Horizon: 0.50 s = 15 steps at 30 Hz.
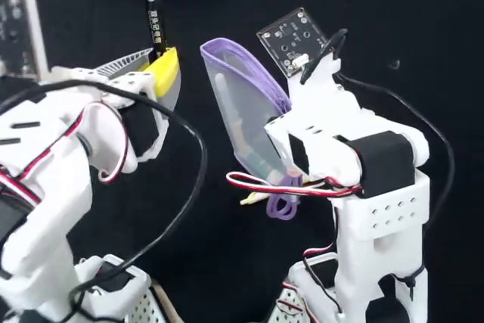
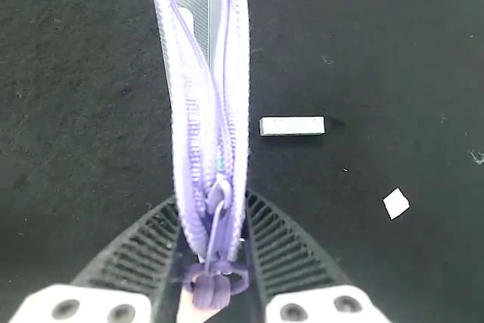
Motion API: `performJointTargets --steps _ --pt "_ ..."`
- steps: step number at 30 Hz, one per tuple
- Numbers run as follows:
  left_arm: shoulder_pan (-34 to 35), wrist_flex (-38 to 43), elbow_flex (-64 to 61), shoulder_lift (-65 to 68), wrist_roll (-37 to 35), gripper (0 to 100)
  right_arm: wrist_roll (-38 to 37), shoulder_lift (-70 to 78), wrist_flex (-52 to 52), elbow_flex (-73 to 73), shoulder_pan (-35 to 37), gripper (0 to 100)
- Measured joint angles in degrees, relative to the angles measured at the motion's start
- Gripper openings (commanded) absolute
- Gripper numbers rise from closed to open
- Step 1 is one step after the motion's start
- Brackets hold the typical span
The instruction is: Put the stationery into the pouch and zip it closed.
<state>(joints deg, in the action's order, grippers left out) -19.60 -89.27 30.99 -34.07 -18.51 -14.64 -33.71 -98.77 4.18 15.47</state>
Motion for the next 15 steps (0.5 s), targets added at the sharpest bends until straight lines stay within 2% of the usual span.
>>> performJointTargets --steps 2,6,11,15 --pt "0.09 7.12 -9.93 -2.90 -0.18 3 0.00 0.00 0.00 0.00 0.00 1.2" --pt "-0.44 25.32 -32.70 -11.96 -6.15 3 0.00 -0.09 0.00 -2.02 0.00 1.2" --pt "-0.35 47.91 -58.11 -27.16 -6.15 3 0.00 -0.26 0.00 -2.37 0.00 1.2" --pt "-0.35 63.91 -73.67 -36.84 -6.07 3 0.00 -0.26 0.00 -2.37 0.00 1.2"
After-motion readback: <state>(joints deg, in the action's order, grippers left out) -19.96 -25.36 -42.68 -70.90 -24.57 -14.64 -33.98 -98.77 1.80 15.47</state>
